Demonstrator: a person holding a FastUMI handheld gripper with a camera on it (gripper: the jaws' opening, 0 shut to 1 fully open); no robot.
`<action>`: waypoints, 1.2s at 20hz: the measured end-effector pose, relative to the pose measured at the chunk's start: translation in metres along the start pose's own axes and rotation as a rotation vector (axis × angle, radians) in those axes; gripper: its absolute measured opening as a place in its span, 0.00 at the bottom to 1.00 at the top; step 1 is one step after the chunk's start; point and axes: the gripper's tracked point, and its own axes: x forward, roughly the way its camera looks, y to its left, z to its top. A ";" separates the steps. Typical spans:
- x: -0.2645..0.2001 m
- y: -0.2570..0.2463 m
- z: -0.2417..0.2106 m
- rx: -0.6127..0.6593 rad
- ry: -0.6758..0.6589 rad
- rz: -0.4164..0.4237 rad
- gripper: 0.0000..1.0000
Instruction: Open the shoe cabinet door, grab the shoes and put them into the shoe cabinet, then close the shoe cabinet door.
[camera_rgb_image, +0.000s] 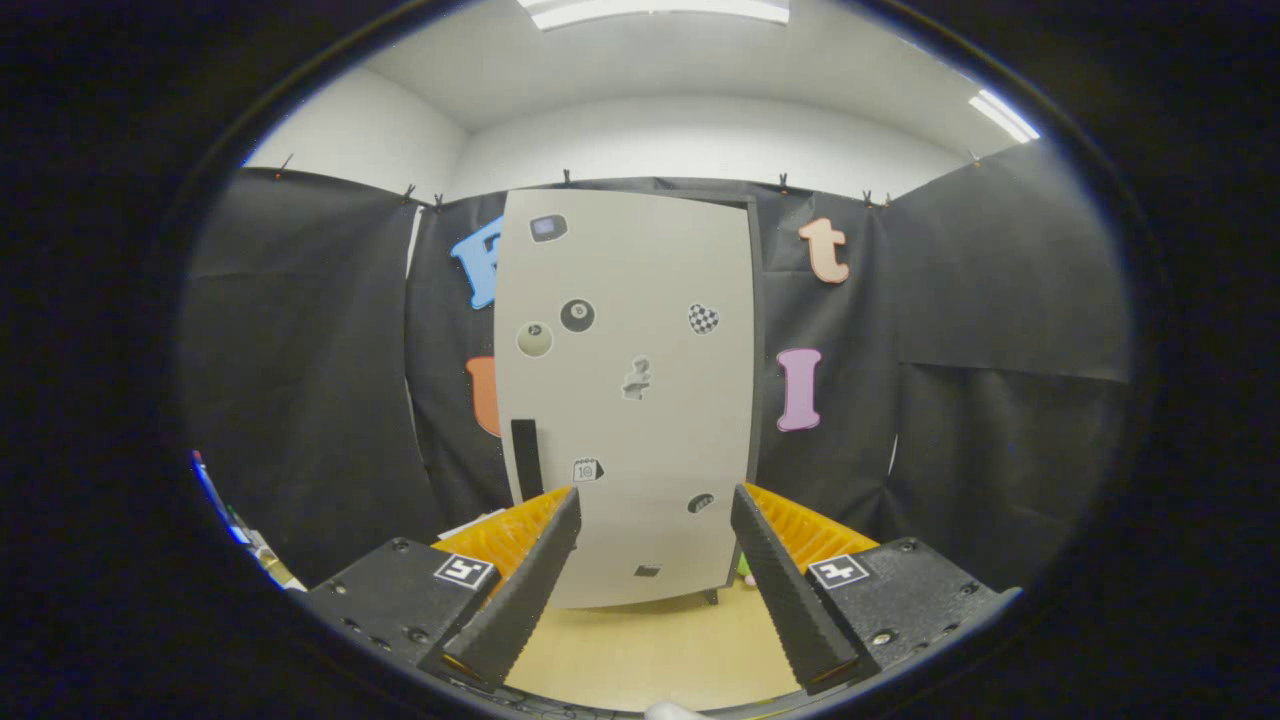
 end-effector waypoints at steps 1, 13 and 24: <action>-0.003 -0.002 0.001 0.003 -0.001 0.001 0.99; -0.011 0.012 0.006 -0.001 -0.018 0.024 0.99; -0.012 0.012 0.007 0.009 -0.020 0.025 0.99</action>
